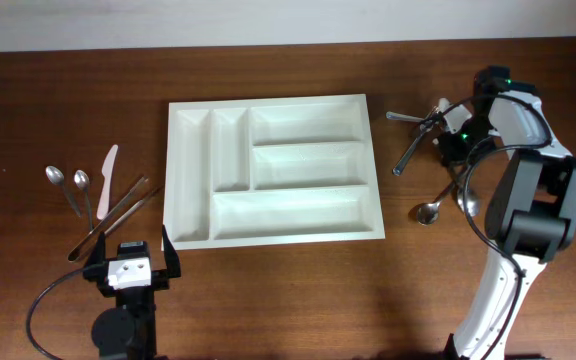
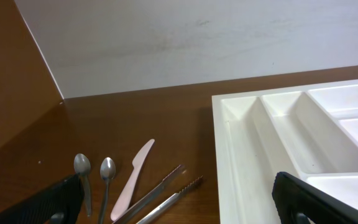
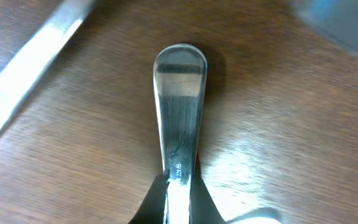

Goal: Pack container
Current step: 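Carry the spoon into the tray's middle compartment and release it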

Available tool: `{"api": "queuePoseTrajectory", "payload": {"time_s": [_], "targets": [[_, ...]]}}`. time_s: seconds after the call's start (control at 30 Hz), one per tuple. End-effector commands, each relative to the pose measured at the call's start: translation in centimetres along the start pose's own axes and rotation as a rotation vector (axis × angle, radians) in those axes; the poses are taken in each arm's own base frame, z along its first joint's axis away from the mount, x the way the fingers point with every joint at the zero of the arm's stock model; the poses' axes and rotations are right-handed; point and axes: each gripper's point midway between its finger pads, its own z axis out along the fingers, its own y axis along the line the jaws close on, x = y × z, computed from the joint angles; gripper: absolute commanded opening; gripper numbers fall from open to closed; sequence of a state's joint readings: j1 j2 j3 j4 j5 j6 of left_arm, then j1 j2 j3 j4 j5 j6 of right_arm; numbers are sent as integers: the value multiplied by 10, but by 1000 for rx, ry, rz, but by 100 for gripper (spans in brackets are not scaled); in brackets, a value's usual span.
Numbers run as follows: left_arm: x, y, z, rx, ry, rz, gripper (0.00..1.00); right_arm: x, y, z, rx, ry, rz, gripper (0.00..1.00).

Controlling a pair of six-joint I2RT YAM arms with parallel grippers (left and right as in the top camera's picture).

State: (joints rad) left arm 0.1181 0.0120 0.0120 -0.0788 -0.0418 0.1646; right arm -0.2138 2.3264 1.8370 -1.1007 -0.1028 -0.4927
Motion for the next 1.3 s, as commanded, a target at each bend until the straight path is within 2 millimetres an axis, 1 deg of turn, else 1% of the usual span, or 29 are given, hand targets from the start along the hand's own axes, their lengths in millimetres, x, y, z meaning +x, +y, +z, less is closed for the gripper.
{"api": "queuePoseTrajectory", "payload": {"time_s": [0.0,0.2,0.33,0.47,0.57,0.63,0.7,0.87,0.97,1.03,1.13,1.2,1.27], "targets": [[1,1,0,-5,0,12,99,5,26,31,-96,74,1,4],[1,1,0,-5,0,12,99,-15,33,4,-83,48,-32,4],[1,1,0,-5,0,12,99,-37,35,-20,-57,-12,-53,4],[1,1,0,-5,0,12,99,-59,39,-49,-32,-81,-82,4],[1,1,0,-5,0,12,99,-70,40,-68,-12,-122,-95,4],[1,1,0,-5,0,12,99,-75,39,-77,-2,-143,-99,4],[1,1,0,-5,0,13,99,-77,38,-79,2,-151,-101,4],[1,1,0,-5,0,12,99,-74,38,-78,-1,-143,-117,4],[1,1,0,-5,-1,12,99,-76,42,-78,-2,-142,-129,4],[1,1,0,-5,0,12,99,-76,49,-77,-7,-136,-171,4],[1,1,0,-5,0,12,99,-82,63,-77,-5,-141,-223,4],[1,1,0,-5,0,12,99,-88,74,-78,-2,-149,-259,4],[1,1,0,-5,0,12,99,-95,89,-79,3,-161,-324,4]]}}
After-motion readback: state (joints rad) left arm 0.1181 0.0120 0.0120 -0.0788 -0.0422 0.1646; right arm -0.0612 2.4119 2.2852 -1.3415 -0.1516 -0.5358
